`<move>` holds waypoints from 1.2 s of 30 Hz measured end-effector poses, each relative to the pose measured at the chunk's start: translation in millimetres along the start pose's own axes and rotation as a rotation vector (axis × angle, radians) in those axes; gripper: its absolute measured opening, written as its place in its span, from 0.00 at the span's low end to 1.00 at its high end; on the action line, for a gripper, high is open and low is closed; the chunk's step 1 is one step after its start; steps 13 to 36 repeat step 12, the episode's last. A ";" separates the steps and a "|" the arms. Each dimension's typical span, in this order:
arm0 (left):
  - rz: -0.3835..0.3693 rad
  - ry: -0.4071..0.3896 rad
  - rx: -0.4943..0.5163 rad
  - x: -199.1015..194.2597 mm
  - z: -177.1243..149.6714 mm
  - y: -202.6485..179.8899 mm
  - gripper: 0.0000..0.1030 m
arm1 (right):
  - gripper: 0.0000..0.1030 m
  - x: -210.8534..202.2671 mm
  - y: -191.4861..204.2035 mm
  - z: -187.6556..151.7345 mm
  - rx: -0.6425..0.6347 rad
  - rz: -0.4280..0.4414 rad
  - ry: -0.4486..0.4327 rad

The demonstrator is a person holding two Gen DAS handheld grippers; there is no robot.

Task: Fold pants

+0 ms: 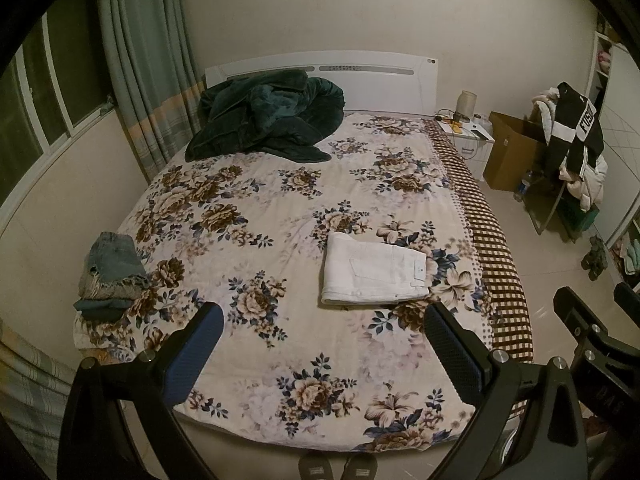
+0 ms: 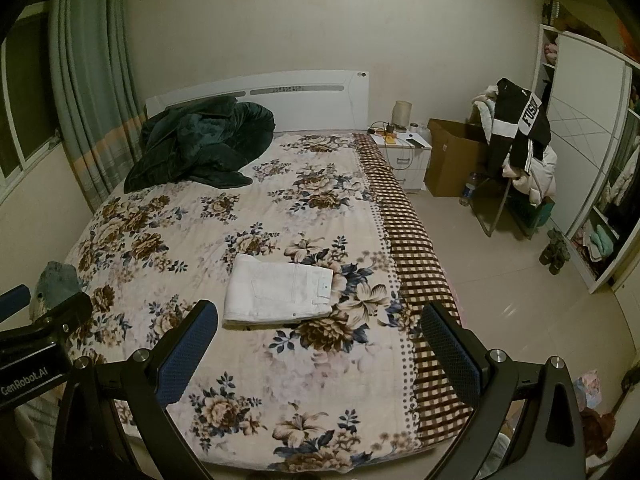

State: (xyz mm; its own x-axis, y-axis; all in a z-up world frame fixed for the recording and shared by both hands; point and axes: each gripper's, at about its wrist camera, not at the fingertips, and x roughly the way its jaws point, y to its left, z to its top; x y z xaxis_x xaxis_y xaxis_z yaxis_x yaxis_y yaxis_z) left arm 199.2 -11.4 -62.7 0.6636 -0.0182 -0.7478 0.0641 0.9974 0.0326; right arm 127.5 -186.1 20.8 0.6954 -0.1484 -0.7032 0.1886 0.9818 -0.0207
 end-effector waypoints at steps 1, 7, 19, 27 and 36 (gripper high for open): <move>0.000 0.001 0.000 0.0 -0.1 0.0 0.99 | 1.00 0.5 -0.1 0.8 -0.001 0.002 0.001; 0.005 -0.001 0.000 -0.4 0.3 1.3 0.99 | 1.00 0.5 0.6 -0.1 0.000 0.002 0.000; 0.017 -0.009 -0.006 -4.8 -0.5 10.6 0.99 | 1.00 0.2 0.8 -0.3 0.001 0.003 0.001; 0.017 -0.009 -0.006 -4.8 -0.5 10.6 0.99 | 1.00 0.2 0.8 -0.3 0.001 0.003 0.001; 0.017 -0.009 -0.006 -4.8 -0.5 10.6 0.99 | 1.00 0.2 0.8 -0.3 0.001 0.003 0.001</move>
